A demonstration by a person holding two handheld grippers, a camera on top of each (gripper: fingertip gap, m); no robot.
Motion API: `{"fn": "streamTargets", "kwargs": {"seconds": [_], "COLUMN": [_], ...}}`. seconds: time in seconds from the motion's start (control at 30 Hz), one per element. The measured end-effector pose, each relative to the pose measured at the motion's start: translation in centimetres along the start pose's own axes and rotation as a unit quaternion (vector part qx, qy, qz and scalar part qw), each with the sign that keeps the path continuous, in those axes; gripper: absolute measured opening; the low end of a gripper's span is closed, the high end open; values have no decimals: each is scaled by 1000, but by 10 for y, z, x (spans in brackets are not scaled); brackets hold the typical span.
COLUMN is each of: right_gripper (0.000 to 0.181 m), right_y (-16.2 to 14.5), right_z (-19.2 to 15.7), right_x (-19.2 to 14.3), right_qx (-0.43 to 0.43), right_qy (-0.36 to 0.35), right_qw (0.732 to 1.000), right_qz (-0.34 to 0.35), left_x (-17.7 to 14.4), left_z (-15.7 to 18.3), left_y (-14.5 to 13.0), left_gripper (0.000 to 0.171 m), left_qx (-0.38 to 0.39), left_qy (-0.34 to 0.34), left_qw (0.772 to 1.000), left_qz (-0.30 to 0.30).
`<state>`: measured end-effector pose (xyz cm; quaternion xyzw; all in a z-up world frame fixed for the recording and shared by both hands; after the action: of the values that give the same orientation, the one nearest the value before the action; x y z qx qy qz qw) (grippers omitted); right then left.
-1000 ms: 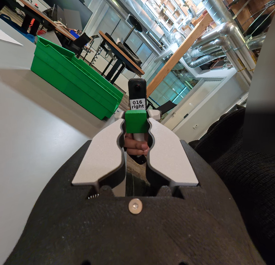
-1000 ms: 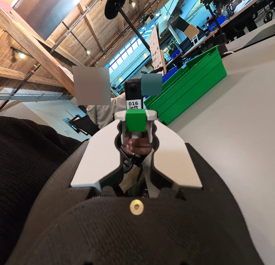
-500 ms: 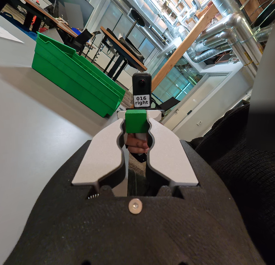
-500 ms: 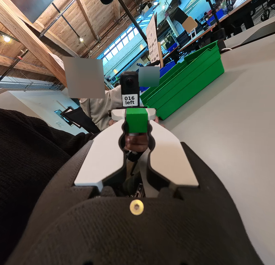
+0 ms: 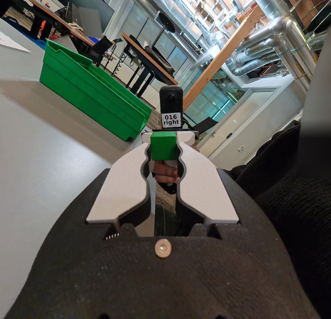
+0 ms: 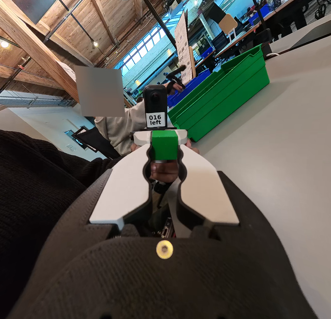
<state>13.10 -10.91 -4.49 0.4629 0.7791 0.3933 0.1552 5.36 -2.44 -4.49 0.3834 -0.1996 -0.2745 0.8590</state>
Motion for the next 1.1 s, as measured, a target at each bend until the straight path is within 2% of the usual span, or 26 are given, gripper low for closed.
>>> {"fn": "streamTargets", "kwargs": {"seconds": [0.8,0.93,1.0,1.1], "right_gripper": [26,27,27,27], "right_y": [7,41,67,113], "right_z": [2,2,5,11], "right_x": [-6,-38,-70,-133], "right_qx": [-15,-72,-123,-206], "right_qy": [-6,-44,-103,-211], "right_qw": [1000,995,986,955], "right_qz": [4,49,52,28], "left_x": [-2,-5,-6,-6], "left_z": [-2,-4,-5,-6], "left_y": [2,6,7,6], "left_gripper": [24,21,21,21], "left_qx": [-9,-16,-20,-23], "left_qy": [-1,2,5,7], "left_qw": [1000,1000,999,999], "left_qz": [8,21,25,25]}}
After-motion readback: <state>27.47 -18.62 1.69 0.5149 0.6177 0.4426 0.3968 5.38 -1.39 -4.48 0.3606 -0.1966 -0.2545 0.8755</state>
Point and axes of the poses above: each gripper's, where its closed fingertips meet, x out along the fingers, y out of its top, z = x × y across the jaws, the point moved 6 cm from there along -x, back along the fingers, and after that the axes turned 1 degree about y, right-handed, at the moved point
